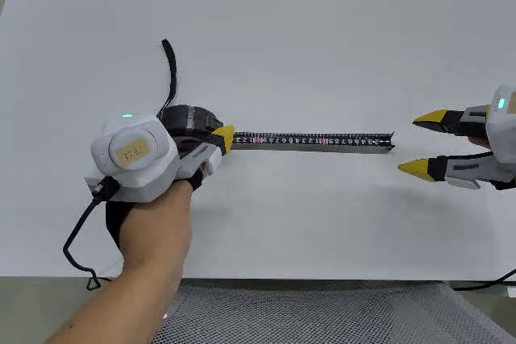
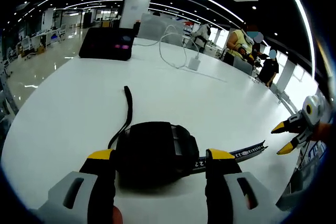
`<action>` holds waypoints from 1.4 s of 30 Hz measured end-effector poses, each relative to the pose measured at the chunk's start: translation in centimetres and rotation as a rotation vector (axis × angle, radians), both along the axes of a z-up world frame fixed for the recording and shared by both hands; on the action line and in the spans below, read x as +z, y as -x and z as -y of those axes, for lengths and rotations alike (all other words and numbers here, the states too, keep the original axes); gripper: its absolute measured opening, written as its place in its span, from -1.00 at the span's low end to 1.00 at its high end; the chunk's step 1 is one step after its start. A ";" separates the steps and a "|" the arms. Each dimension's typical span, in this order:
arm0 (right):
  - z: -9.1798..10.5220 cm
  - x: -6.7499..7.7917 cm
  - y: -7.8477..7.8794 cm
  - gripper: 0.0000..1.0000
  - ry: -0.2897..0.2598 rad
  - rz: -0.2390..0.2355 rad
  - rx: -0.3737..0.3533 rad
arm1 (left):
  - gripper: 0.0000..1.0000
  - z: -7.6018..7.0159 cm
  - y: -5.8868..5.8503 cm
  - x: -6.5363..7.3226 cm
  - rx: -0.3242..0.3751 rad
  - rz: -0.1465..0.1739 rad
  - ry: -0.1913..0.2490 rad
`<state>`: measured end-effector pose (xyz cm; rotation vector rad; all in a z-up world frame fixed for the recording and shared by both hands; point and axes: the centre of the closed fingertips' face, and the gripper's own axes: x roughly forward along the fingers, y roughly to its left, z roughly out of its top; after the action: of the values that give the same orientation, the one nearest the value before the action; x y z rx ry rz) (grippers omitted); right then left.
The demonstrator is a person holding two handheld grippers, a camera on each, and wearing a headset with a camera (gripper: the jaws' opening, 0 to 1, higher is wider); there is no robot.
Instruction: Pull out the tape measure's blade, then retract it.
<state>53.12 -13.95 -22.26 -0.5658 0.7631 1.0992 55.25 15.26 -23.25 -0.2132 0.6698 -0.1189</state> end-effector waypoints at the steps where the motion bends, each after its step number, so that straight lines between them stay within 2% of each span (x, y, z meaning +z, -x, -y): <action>1: -0.1 -0.1 -0.1 -0.26 0.005 0.000 0.007 | 0.31 0.0 0.0 0.0 0.002 -0.001 0.000; 9: -0.9 -0.6 -0.4 -0.34 0.031 -0.005 0.069 | 0.21 -0.4 0.0 -0.2 0.011 -0.005 -0.004; 20: -1.3 -1.4 -0.8 -0.41 0.075 -0.028 0.143 | 0.21 -0.4 -0.1 -0.3 0.010 -0.005 -0.001; 33: -1.1 -3.1 -1.2 -0.63 0.159 -0.057 0.236 | 0.20 -0.4 -0.1 -0.4 0.009 -0.007 0.002; 42: -1.1 -3.9 -1.1 -0.74 0.197 -0.077 0.272 | 0.20 -0.4 -0.1 -0.4 0.009 -0.009 0.005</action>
<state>54.27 -12.84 -26.19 -0.8154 0.8850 1.3105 55.31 15.61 -23.66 -0.2214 0.6776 -0.1106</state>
